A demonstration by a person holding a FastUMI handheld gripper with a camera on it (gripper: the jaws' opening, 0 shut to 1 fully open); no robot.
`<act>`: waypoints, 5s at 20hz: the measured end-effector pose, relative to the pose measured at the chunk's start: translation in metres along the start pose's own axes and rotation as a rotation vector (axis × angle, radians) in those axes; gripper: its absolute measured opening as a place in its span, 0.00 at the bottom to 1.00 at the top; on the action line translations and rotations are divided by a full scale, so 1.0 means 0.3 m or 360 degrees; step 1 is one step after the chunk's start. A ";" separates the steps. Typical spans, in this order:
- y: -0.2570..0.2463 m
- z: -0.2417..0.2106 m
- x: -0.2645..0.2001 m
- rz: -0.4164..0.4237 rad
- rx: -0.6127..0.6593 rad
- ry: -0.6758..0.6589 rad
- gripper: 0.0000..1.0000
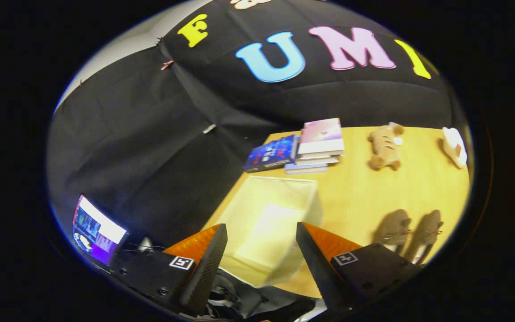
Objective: Open the storage box then place both shoes into the box .Put the left shoe in first, then the right shoe, with the right side of both shoes facing outward in a uniform manner.
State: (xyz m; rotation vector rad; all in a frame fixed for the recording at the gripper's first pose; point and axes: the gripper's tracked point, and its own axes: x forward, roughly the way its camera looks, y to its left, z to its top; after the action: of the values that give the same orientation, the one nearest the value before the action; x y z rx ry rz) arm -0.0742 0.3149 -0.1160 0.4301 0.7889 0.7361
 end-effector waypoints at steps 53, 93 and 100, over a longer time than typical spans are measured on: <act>-0.033 0.022 0.234 -0.0530 0.0358 0.0391 0.06; -0.556 -0.158 -0.244 -0.0716 0.0358 0.0403 0.98; -0.968 -0.330 -0.367 -0.1028 0.0400 0.0529 0.98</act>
State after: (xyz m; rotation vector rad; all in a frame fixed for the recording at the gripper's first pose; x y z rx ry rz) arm -0.0780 0.0460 -0.3000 0.2513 1.2606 0.0992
